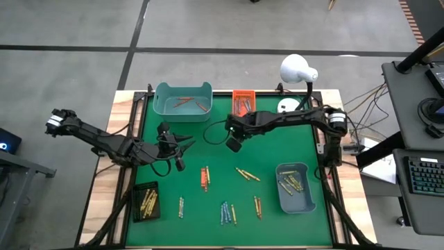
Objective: Sort crayons
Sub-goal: Put the yellow crayon into the black bin
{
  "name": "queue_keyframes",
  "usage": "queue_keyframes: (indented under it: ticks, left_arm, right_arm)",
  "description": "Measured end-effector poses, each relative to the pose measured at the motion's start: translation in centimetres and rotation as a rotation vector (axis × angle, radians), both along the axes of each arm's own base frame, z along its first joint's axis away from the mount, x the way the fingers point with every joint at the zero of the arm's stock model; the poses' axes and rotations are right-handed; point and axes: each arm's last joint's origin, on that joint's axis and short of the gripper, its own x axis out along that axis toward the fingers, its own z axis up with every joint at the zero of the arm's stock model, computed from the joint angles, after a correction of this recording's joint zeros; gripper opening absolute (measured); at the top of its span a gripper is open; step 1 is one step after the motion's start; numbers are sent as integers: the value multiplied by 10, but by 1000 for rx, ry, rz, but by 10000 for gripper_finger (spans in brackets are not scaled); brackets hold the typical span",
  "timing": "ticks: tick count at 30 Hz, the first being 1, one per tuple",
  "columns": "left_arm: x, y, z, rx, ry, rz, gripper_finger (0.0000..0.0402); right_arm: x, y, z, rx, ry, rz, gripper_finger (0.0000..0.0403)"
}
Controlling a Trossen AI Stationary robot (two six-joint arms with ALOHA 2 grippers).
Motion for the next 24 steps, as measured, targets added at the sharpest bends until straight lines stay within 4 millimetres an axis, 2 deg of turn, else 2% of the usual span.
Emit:
queue_keyframes:
  ticks: [7, 24]
  left_arm:
    - [-1, 2, 0, 24, -8, 69, 77]
    - [-1, 2, 0, 35, -2, 72, 77]
  right_arm:
    - [4, -5, -21, -67, 58, -94, 59]
    - [12, -8, -38, -38, 17, -203, 59]
